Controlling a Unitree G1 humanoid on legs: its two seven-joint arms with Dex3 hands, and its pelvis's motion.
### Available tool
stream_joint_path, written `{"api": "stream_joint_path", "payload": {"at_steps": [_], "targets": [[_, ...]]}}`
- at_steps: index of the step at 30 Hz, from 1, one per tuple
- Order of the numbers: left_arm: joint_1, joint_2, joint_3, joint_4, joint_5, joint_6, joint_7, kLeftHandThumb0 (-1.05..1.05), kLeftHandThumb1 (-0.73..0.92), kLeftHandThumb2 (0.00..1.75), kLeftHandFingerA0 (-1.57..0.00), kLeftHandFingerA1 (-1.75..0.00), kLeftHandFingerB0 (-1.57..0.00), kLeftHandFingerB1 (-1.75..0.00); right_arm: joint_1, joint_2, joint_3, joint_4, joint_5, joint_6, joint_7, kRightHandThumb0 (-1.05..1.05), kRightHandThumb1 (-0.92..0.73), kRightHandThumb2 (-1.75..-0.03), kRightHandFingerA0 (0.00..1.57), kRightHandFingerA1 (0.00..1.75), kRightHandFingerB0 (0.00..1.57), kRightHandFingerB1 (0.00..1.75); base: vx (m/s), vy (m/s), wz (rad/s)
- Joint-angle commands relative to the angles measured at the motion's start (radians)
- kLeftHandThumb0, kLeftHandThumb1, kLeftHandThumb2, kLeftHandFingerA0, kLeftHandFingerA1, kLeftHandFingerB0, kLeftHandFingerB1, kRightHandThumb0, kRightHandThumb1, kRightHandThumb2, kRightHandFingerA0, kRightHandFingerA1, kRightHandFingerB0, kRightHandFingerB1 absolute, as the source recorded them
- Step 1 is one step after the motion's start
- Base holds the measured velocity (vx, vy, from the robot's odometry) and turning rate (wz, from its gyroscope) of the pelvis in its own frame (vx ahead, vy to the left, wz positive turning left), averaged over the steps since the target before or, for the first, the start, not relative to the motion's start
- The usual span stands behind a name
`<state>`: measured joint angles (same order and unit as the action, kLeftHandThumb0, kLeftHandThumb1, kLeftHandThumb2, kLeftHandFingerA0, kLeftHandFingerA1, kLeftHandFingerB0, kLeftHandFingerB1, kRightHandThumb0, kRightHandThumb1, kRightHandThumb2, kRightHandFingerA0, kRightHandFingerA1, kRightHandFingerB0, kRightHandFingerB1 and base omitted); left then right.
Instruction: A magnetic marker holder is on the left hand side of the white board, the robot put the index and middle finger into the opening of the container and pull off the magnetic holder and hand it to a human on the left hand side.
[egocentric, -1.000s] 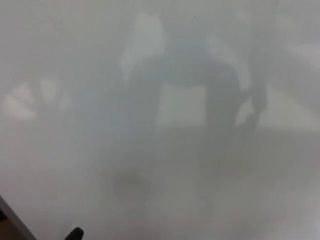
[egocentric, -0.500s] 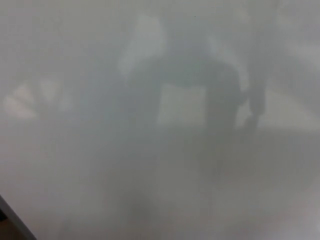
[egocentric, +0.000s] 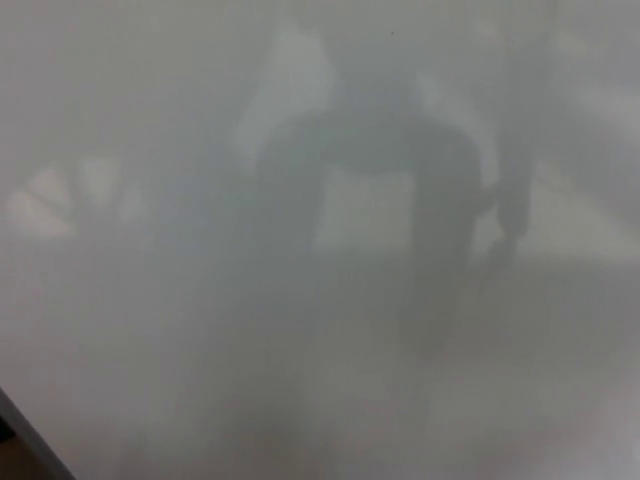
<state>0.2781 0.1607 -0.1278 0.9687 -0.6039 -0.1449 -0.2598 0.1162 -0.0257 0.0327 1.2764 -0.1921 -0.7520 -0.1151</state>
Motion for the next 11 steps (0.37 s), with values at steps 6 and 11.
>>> {"api": "stream_joint_path", "payload": {"at_steps": [6,11], "targets": [[-0.079,0.028,0.022,0.193,0.244,-0.362,0.074,-0.66,0.51,0.84,-0.3,-0.52,-0.1,-0.4,-0.014,-0.02,-0.029,0.016,0.032,0.064,0.034,-0.66,-0.81,-0.64,0.56,0.43,0.23,0.29,0.0,0.0,0.0],[-0.086,0.021,0.032,0.214,0.255,-0.375,0.075,-0.67,0.5,0.84,-0.29,-0.52,-0.11,-0.4,-0.015,-0.021,-0.036,0.015,0.037,0.066,0.048,-0.64,-0.81,-0.64,0.56,0.43,0.23,0.29,0.0,0.0,0.0]]}}
